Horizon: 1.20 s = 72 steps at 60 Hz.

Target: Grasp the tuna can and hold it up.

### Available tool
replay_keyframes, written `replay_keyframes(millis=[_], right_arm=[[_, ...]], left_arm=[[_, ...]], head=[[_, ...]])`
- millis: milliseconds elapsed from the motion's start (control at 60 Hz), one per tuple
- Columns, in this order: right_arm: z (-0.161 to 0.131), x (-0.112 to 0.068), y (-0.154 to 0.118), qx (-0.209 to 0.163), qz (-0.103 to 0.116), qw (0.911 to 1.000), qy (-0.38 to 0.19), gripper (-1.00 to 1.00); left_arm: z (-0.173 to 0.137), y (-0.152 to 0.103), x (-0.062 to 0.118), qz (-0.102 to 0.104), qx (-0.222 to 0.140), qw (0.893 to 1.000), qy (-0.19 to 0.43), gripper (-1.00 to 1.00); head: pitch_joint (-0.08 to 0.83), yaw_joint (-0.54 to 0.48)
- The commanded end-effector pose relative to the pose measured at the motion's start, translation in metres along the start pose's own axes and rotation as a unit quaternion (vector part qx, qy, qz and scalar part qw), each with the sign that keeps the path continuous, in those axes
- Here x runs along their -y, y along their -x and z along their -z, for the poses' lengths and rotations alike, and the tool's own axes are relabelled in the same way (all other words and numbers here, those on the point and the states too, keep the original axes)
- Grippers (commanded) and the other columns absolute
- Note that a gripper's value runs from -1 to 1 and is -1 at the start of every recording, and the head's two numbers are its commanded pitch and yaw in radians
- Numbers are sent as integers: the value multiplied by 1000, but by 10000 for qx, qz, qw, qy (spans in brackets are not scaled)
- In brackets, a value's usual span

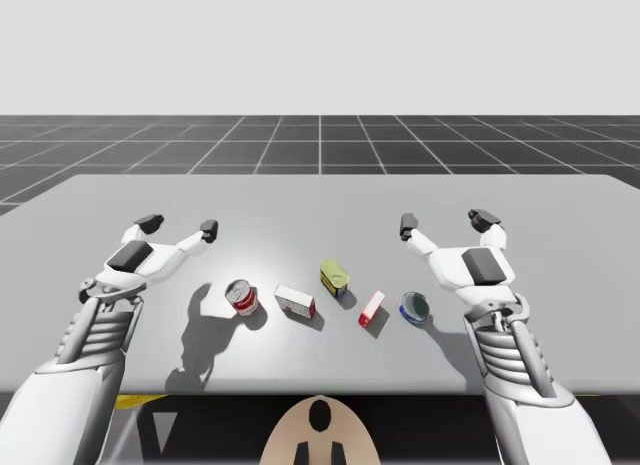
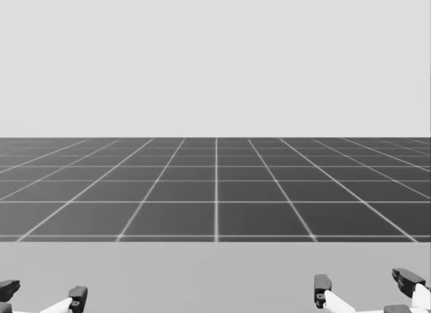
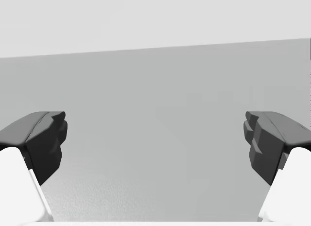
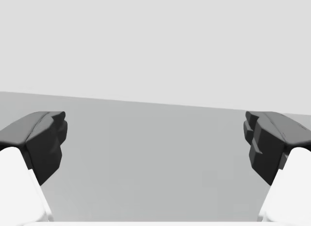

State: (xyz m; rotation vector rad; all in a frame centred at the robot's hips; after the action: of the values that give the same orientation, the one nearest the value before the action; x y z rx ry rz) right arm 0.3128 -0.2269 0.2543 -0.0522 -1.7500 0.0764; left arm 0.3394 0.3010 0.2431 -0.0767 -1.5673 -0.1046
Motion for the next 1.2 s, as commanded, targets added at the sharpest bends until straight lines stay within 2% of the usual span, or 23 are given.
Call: replay_keyframes(millis=[17, 150, 317, 400, 733, 883, 1200], right_arm=[[-1, -1, 0, -10, 82, 9999, 92, -1000], [0, 2, -3, 61, 108, 9999, 83, -1000], [1, 3, -2, 14, 89, 9999, 59, -1000], [1, 2, -1, 6, 75, 10000, 58, -1000], [1, 1, -1, -15, 46, 10000, 42, -1000], [1, 1, -1, -30, 39, 10000, 43, -1000], [2, 0, 2, -77, 19, 10000, 38, -1000]], left_arm=[[0, 0, -1, -28, -16, 10000, 21, -1000], [0, 0, -1, 5, -1, 10000, 13, -1000], [1, 1, 0, 56, 15, 10000, -9, -1000], [1, 1, 1, 193, 50, 9998, -58, -1000], [0, 1, 0, 214, 65, 9997, -56, -1000], [-1, -1, 1, 213, 93, 9997, -52, -1000], [-2, -3, 3, 201, 122, 9997, -14, -1000]], head=[[22, 1], [63, 1], [204, 5], [269, 3], [493, -21], [571, -77], [697, -263]])
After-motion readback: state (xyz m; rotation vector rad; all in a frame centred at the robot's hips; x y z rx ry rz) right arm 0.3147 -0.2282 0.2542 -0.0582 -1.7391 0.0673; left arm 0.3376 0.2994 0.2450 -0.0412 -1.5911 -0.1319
